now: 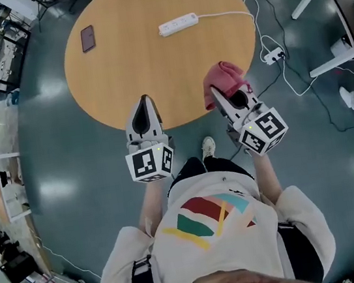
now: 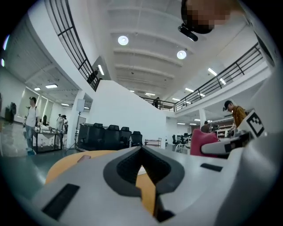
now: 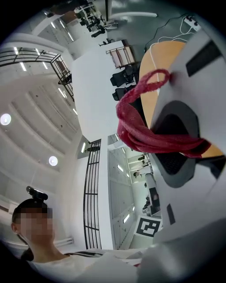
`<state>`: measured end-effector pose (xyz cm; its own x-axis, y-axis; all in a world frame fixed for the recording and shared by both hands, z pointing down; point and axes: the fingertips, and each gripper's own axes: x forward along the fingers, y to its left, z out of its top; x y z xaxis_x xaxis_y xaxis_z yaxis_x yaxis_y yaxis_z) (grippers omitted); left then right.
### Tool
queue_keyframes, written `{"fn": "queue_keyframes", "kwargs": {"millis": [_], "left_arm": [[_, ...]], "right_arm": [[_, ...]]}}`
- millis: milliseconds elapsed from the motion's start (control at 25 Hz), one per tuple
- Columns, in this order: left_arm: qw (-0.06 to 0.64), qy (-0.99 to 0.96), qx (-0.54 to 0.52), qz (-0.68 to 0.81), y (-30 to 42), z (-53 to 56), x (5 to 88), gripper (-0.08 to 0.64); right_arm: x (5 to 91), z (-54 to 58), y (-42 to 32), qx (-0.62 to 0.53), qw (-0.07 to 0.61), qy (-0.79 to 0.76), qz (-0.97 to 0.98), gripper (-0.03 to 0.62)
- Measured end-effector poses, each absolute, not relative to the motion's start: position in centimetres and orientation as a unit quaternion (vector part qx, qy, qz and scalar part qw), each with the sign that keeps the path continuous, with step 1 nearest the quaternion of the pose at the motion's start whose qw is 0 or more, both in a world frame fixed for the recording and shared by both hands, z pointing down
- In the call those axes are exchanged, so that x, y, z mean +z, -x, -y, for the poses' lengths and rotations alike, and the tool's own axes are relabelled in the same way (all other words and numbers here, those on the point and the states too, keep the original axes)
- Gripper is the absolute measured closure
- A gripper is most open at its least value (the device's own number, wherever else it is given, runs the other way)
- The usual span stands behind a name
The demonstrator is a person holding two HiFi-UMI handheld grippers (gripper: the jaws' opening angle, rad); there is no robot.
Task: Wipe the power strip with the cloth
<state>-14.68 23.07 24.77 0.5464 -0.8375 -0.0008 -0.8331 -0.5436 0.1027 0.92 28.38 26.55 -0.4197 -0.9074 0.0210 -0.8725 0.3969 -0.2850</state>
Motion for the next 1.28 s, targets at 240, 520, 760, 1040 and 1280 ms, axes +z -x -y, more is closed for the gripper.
{"fn": "queue_keyframes", "kwargs": {"millis": [240, 520, 760, 1040, 1280], "left_arm": [[-0.010, -0.891, 0.003, 0.454, 10.3, -16.2, 25.7, 0.469], [0.066, -0.917, -0.040, 0.392, 5.1, -5.1, 29.0, 0.331], [0.069, -0.947, 0.063, 0.308, 1.8, 3.6, 37.3, 0.330], [0.058, -0.955, 0.171, 0.235, -1.0, 8.1, 43.7, 0.206], [0.050, -0.953, 0.248, 0.169, -3.9, 11.9, 47.8, 0.170]], "right_arm": [[27.5, -21.9, -2.7, -0.146, 0.055, 0.521, -0.839, 0.552], [28.2, -13.6, -5.2, -0.147, 0.019, 0.518, -0.842, 0.552], [30.7, -7.4, -5.8, -0.169, -0.009, 0.513, -0.841, 0.552], [33.9, -4.4, -5.7, -0.202, -0.031, 0.495, -0.845, 0.552], [35.6, -2.0, -7.9, -0.218, -0.040, 0.501, -0.836, 0.552]]}}
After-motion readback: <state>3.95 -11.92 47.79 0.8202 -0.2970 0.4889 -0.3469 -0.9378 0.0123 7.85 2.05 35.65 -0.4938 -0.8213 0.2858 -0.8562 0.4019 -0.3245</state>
